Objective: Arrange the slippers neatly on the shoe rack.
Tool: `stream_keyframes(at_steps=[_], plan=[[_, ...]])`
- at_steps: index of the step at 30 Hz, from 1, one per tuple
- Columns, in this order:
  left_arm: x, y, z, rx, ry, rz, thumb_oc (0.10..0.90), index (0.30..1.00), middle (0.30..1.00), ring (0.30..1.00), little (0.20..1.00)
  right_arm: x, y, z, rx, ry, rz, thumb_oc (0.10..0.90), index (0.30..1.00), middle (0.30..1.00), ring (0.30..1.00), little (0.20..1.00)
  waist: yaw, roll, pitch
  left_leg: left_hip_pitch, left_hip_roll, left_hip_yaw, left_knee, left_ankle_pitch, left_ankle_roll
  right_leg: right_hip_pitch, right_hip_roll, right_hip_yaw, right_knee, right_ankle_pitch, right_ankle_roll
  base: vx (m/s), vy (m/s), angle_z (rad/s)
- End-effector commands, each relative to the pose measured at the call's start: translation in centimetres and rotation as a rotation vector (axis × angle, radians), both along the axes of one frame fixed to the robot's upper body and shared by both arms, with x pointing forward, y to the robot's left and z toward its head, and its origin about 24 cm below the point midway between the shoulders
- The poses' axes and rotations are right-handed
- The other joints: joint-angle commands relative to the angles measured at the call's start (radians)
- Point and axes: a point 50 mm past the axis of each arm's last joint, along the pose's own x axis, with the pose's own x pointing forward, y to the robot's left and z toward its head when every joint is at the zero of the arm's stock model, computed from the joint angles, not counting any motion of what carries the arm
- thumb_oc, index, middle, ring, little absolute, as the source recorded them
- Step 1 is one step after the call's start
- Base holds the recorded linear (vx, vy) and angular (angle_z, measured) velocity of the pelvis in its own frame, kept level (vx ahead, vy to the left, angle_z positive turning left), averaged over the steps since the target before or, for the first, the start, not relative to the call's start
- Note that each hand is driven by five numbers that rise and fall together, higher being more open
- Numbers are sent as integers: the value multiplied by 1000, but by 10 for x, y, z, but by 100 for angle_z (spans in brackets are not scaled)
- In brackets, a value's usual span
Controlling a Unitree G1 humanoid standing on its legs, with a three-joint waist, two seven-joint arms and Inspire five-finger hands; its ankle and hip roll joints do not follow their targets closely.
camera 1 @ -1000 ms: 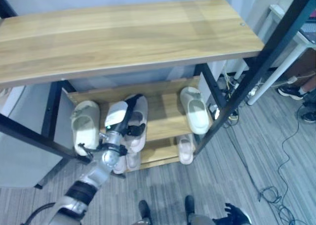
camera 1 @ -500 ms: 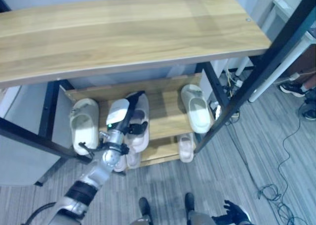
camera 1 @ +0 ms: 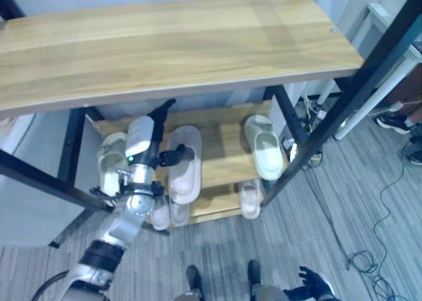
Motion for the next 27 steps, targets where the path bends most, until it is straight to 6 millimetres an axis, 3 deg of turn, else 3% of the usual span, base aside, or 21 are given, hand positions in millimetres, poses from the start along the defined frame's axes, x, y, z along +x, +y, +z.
stream_keyframes(at_steps=[1, 12, 27], plan=[[11, 0, 61, 54, -267, -21, 800, 900, 900, 900, 900, 9, -7, 7, -38, -47, 63, 800, 900, 900, 900, 900, 6, 15, -45, 46, -42, -55, -2, -118, -16, 26, -1, -4, 7, -63, 75, 0, 0, 0], [14, -1, 56, 48, -239, -26, 800, 900, 900, 900, 900, 8, -11, 8, -45, -50, 55, 800, 900, 900, 900, 900, 1, 12, -35, 40, -44, -50, -2, -119, -13, 15, -1, -1, 7, -58, 77, 0, 0, 0], [-8, -14, 47, -15, -241, -123, 800, 900, 900, 900, 900, 7, -6, 7, -35, -50, 58, 800, 900, 900, 900, 900, 22, 12, -35, 65, -46, -60, -2, -128, -12, 49, -1, -17, 7, -72, 70, 0, 0, 0]])
